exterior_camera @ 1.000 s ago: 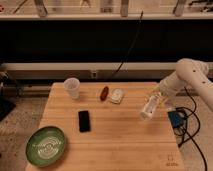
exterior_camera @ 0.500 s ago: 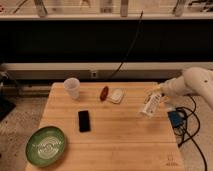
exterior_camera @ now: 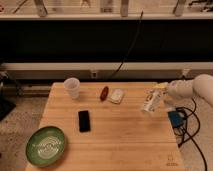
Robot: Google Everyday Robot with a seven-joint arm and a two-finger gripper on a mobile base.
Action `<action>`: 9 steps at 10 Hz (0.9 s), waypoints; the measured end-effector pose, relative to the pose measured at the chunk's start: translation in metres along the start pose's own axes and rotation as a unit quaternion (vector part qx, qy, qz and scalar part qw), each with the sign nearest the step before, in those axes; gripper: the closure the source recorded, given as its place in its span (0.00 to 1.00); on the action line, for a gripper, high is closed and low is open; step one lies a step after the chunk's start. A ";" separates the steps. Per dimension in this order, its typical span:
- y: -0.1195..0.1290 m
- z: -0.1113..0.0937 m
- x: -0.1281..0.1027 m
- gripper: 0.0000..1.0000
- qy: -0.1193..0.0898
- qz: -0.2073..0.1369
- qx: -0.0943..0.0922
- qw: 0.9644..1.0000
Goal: Stand the bottle upright
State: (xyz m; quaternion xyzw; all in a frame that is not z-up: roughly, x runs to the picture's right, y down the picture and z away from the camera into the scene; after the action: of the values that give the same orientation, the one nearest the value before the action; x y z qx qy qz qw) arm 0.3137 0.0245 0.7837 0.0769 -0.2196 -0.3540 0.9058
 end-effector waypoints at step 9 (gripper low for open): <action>-0.006 0.000 0.018 1.00 0.060 -0.023 0.094 0.994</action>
State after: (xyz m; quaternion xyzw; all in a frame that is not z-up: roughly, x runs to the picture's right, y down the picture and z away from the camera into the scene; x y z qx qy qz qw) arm 0.3218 0.0083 0.7880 0.1875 -0.1957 -0.3470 0.8978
